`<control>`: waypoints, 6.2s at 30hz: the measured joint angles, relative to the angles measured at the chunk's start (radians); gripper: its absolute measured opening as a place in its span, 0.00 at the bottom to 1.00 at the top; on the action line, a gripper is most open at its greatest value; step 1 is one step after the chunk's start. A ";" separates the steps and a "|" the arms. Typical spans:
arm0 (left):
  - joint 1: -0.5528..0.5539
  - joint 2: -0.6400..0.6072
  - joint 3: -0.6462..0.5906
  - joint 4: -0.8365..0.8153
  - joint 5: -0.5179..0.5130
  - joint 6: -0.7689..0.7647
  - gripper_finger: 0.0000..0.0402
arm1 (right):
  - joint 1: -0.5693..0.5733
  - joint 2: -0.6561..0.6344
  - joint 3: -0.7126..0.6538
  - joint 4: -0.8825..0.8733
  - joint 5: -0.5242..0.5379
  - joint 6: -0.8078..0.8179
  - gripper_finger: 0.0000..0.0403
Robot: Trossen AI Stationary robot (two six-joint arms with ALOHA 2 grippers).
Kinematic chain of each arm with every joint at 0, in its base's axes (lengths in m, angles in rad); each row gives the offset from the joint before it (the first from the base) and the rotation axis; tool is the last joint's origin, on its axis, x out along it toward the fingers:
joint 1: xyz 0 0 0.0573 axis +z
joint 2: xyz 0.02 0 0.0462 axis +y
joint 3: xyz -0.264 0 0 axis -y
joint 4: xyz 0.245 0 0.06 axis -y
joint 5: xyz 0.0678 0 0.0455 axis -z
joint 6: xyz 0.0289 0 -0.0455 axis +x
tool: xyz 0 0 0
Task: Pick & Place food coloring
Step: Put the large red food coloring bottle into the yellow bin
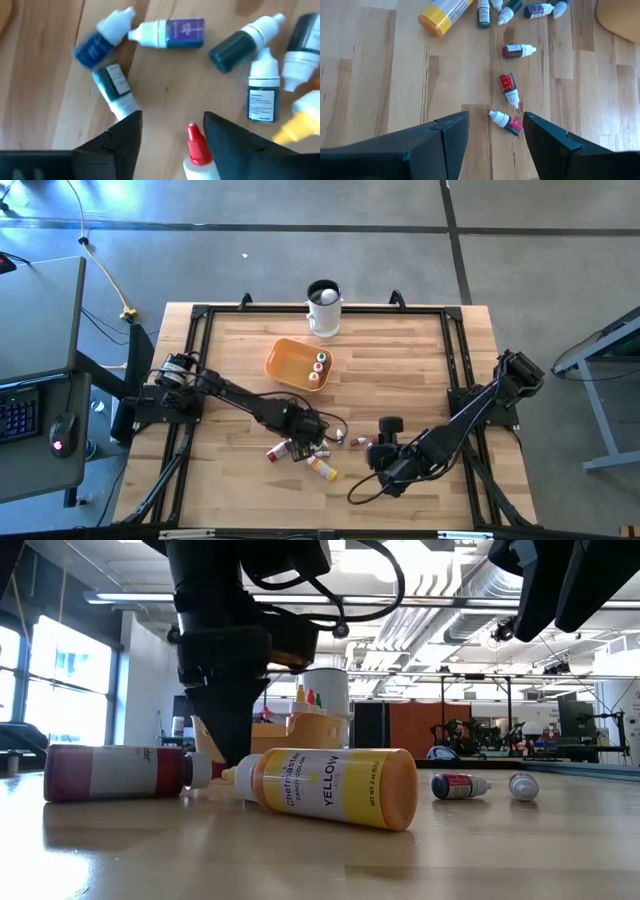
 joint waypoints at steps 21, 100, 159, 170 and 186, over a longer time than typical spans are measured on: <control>-0.019 -0.001 0.028 -0.112 0.157 -0.194 0.56 | 0.000 0.000 0.000 0.039 -0.005 -0.029 0.45; -0.007 -0.670 -0.466 0.353 -0.984 0.076 0.28 | -0.001 0.000 0.000 0.086 0.001 -0.097 0.45; 0.429 -0.094 -0.843 1.891 -0.413 0.453 0.40 | -0.001 0.000 0.000 0.116 0.049 -0.203 0.45; 0.428 -0.104 -0.844 1.889 -0.412 0.455 0.40 | -0.001 0.000 0.000 0.116 0.048 -0.203 0.45; 0.321 -0.197 -0.845 1.859 -0.628 0.601 0.40 | -0.001 0.000 0.000 0.110 0.048 -0.203 0.45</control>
